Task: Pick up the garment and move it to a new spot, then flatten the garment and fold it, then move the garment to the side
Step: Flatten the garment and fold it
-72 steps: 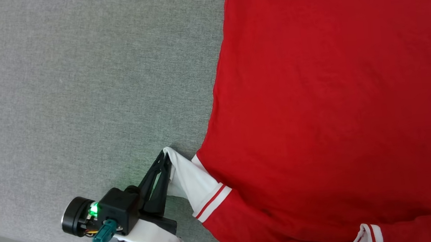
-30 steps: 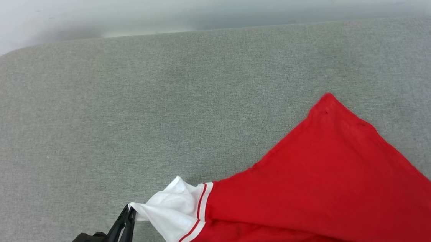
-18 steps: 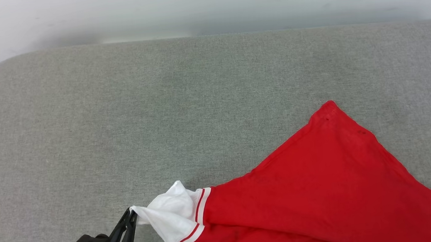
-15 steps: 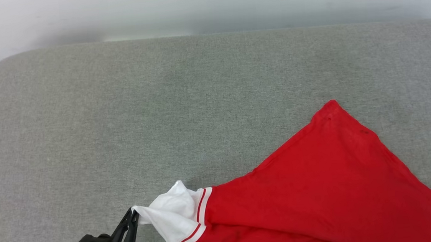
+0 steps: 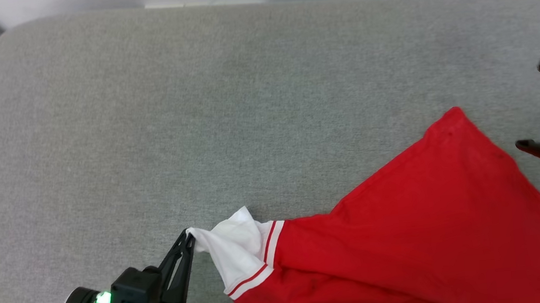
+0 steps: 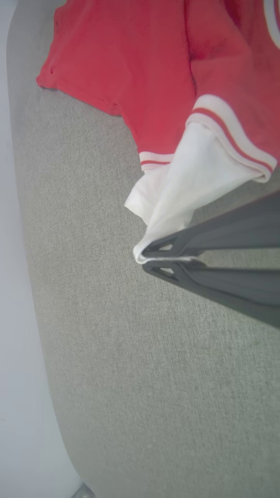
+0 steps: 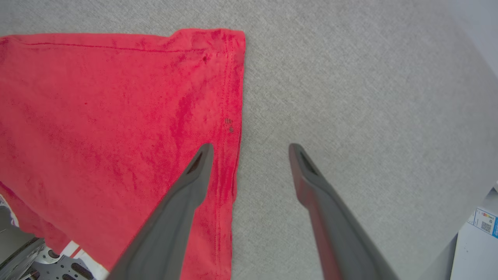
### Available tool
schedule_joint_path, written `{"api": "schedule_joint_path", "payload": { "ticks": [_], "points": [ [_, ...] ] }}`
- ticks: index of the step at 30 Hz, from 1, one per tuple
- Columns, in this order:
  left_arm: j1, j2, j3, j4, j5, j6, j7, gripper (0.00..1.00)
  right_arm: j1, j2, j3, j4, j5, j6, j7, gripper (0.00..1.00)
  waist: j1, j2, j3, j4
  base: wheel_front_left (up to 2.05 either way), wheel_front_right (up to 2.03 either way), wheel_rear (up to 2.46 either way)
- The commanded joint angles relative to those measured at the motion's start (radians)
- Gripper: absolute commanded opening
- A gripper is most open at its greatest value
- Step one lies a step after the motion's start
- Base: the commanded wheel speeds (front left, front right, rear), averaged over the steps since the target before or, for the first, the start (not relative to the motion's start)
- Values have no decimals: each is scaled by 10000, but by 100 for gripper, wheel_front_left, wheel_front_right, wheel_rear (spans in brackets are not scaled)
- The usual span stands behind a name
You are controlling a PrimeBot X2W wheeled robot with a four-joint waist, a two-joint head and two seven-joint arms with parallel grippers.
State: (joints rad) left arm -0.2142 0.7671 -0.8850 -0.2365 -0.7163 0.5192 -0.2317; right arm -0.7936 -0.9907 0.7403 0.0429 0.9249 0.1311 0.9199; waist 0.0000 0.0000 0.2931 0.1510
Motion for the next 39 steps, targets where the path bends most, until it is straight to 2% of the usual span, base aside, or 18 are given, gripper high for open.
{"api": "schedule_joint_path", "payload": {
  "ticks": [1, 7, 16, 18, 20, 21, 22, 23, 28, 39],
  "points": [
    [-235, -154, -7, 54, 99, -71, 2, 0, -558, 377, 244, 374, -215, -7, 331, 100, 0, 0, 395, 279, 0, 0, 0],
    [-584, -444, -37, 247, 222, -186, -67, 0, -1825, 1284, 1181, 1438, -769, -7, 826, 100, 0, 0, 1009, 580, 0, 0, 0],
    [-967, -843, -50, 581, 351, -439, -152, 0, -2580, 1768, 2557, 2417, -815, -7, 239, 100, 0, 0, 1619, 839, 0, 0, 0],
    [-1017, -949, -68, 691, 368, -507, -178, 0, -2288, 1882, 3180, 2705, -835, -7, 125, 100, 0, 0, 1666, 865, 0, 0, 0],
    [-1023, -1024, -95, 798, 358, -577, -179, 0, -1910, 1732, 4061, 2726, -772, 16, 270, 100, 0, 0, 1676, 878, 0, 0, 0],
    [-1029, -1039, -98, 844, 350, -598, -183, 0, -1825, 1668, 4321, 2705, -657, 20, 180, 58, 0, 0, 1667, 875, 0, 0, 0],
    [-1025, -1035, -74, 893, 330, -595, -193, 0, -1806, 1637, 4440, 2672, -551, 22, -18, 5, 0, 0, 1640, 858, 0, 0, 0],
    [-995, -1016, -47, 940, 303, -595, -204, 0, -1863, 1618, 4499, 2661, -477, 22, -243, 0, 0, 0, 1583, 818, 0, 0, 0],
    [-938, -986, 189, 1048, 192, -700, -263, 0, -2534, 1507, 4280, 2564, -169, -6, -1651, 0, 0, 0, 1019, 561, 0, 0, 0],
    [-2013, -133, 748, 1067, 531, -1169, -129, 0, -3400, 1098, 4250, 1704, 294, -7, -4106, 0, 0, 0, -622, -199, 0, 0, 0]
  ]
}}
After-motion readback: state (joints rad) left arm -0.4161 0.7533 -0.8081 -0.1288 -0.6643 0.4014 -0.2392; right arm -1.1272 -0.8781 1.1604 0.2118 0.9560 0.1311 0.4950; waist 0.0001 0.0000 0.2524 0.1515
